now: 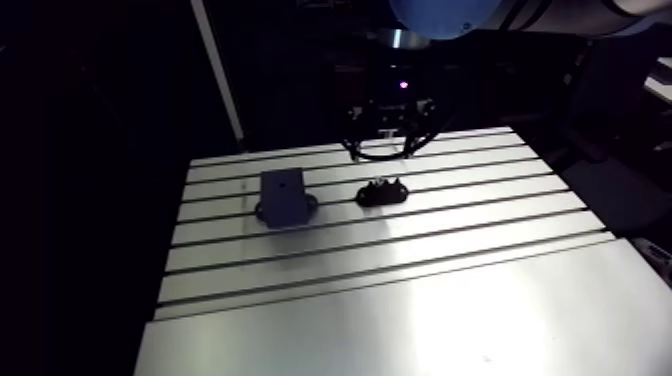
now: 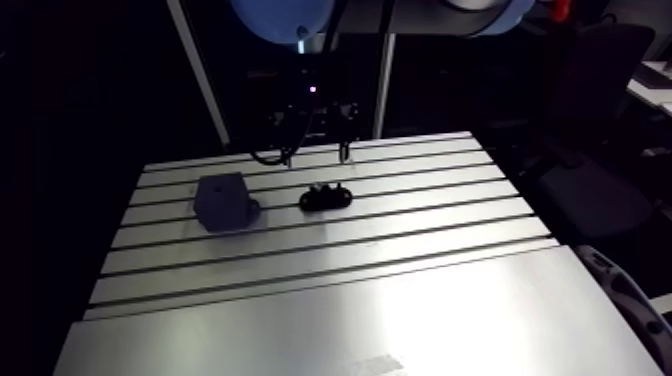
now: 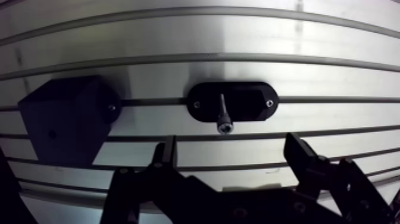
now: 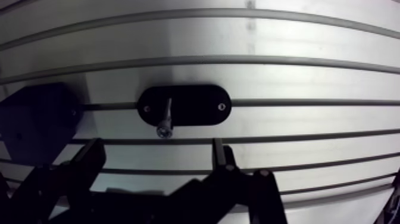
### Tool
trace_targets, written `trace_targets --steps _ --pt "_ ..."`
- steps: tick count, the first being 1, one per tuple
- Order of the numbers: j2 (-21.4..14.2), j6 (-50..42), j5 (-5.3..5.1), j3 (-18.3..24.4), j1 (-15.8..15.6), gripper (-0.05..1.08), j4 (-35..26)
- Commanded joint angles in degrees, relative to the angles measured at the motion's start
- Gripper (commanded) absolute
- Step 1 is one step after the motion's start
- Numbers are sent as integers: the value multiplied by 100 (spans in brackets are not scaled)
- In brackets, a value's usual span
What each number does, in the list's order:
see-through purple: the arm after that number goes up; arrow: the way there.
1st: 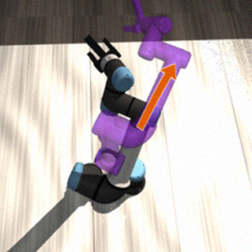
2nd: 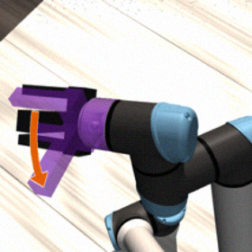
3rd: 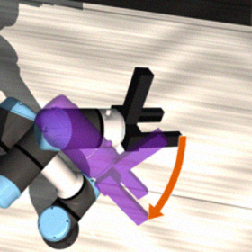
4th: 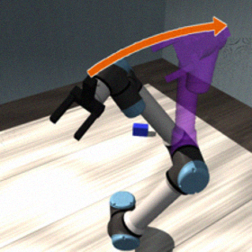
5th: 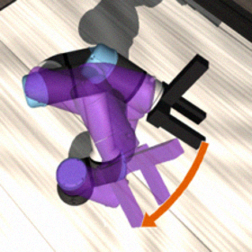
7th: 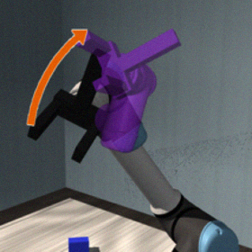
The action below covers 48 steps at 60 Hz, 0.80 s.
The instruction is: Pick up the M10 bolt and insert it into the hole until fully seated.
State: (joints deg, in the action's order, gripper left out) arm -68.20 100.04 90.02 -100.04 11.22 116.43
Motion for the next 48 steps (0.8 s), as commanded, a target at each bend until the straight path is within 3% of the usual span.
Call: trace_targets --steps 1,14,28,48 --pt "40 -6 3 -29 4 3 16" --pt "57 -6 3 -47 2 9 25" --pt "93 -6 11 -64 -4 24 25" --pt "172 -6 20 -117 4 31 33"
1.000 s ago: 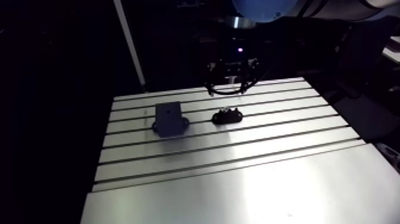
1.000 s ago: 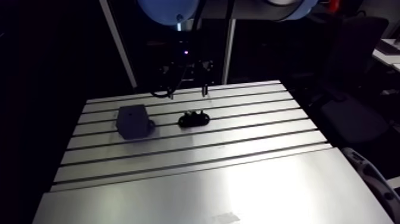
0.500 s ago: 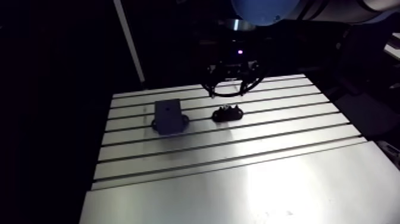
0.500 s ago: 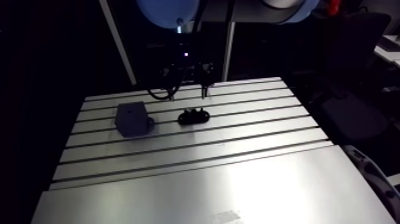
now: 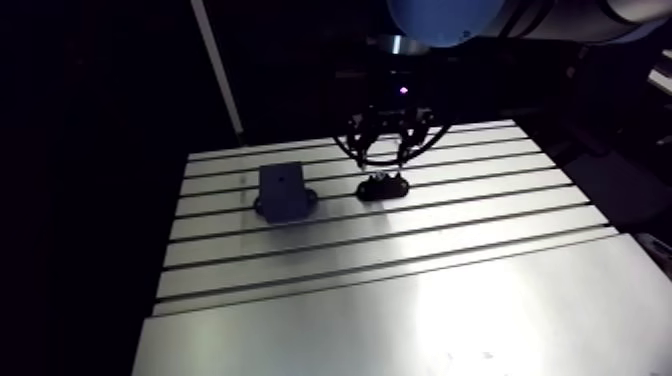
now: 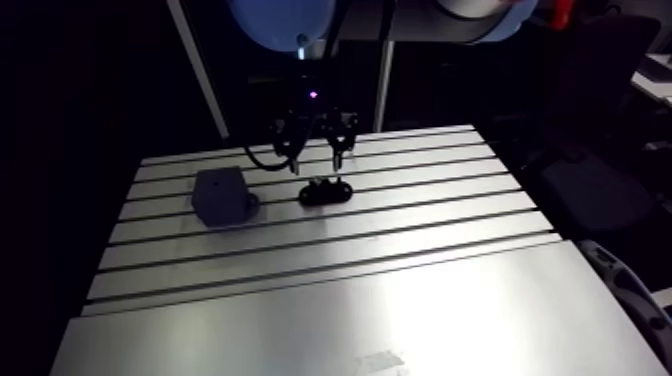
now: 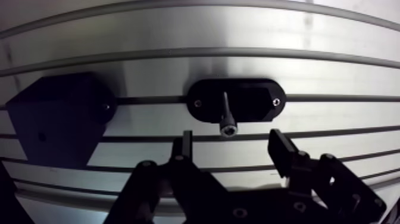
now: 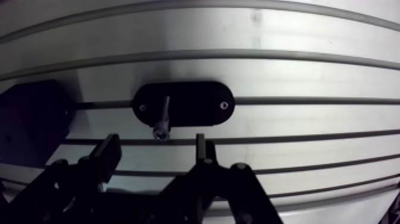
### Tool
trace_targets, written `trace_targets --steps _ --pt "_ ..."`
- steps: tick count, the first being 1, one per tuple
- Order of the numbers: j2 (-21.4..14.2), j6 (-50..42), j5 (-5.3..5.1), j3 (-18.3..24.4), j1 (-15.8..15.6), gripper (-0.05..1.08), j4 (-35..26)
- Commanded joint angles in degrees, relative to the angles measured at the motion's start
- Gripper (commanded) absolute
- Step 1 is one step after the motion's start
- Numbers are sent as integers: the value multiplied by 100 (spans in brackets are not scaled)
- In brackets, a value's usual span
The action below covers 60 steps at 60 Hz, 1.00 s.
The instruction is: Pick up the M10 bolt and insert it into the hole until fully seated.
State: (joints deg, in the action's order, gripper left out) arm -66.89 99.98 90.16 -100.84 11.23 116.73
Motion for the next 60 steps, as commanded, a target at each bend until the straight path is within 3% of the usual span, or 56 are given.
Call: trace_targets --steps 1,60 --pt "41 0 6 -36 2 31 4" --pt "164 79 -3 -19 2 43 21"
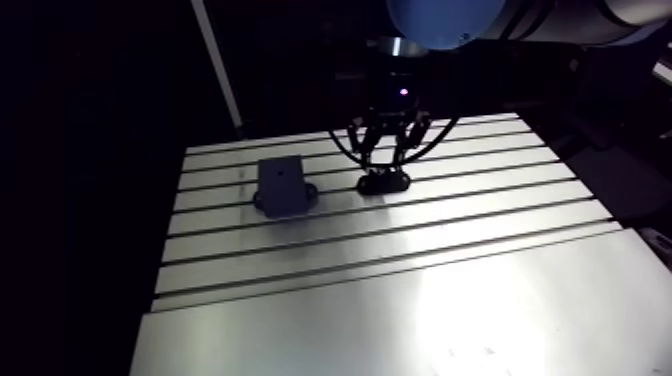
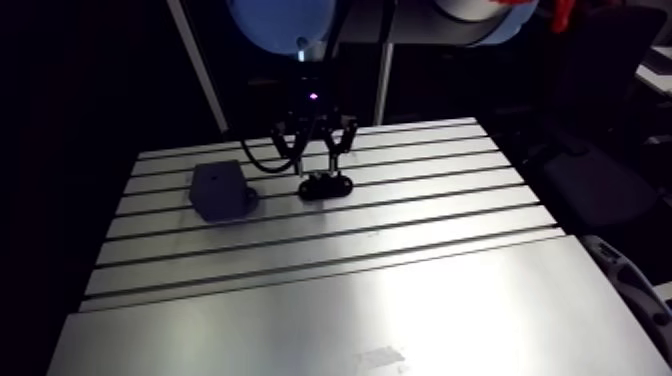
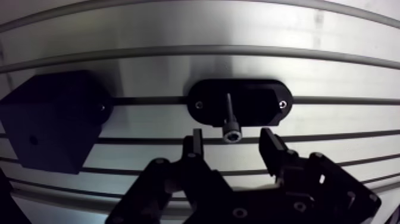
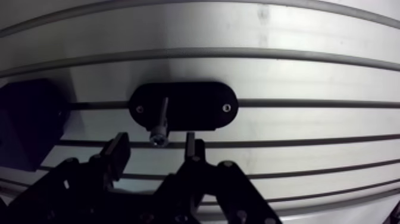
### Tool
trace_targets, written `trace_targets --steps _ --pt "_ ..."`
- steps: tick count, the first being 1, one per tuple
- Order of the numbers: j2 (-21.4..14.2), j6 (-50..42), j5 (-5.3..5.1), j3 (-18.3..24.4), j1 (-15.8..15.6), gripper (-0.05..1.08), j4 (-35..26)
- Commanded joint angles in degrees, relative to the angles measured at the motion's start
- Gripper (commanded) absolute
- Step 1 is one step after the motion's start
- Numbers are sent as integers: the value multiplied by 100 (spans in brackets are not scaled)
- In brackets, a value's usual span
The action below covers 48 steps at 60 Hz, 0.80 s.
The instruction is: Pick up the M10 bolt and insert it into the hole until fully seated.
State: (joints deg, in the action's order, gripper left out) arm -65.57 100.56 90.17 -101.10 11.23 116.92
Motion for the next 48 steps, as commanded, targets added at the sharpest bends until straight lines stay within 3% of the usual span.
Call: trace_targets --steps 1,48 --pt "32 20 -4 7 3 43 2" --pt "120 29 -4 32 3 49 11"
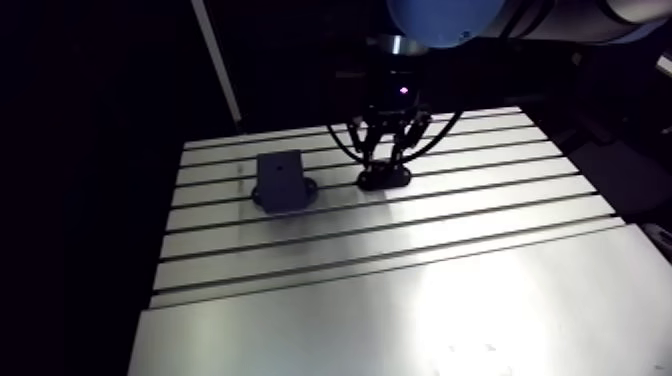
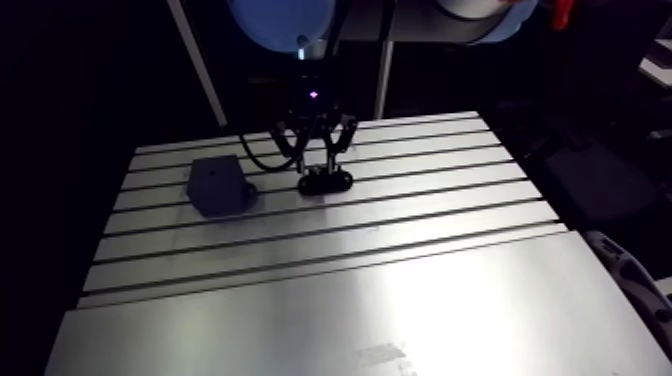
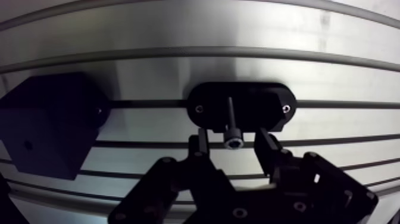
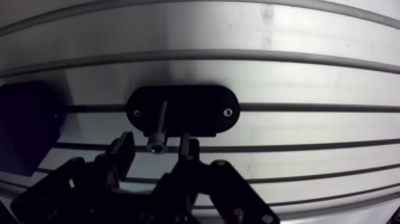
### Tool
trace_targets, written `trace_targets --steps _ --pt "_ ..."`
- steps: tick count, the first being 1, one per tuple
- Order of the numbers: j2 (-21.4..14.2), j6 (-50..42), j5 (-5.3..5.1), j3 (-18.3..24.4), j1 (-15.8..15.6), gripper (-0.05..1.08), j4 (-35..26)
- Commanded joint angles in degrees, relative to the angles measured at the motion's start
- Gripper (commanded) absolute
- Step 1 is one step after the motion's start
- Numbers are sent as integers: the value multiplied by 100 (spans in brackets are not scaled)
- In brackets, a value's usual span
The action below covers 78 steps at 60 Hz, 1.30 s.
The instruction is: Pick up the M10 bolt and insert it into the hole until fully seated.
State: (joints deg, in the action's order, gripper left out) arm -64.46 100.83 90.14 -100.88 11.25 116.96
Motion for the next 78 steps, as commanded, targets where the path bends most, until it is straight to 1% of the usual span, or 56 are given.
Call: trace_targets --steps 1,18,22,42,45,63,68,78 --pt "9 3 -1 10 0 49 7" --pt "53 10 -9 20 0 51 16" --pt "53 3 -9 20 0 53 16" --pt "53 12 -9 36 8 54 16" --pt "53 12 -8 45 9 55 16" --pt "53 12 -1 37 18 57 16" --pt "53 12 -1 29 18 59 8" --pt "53 19 -1 36 18 60 7"
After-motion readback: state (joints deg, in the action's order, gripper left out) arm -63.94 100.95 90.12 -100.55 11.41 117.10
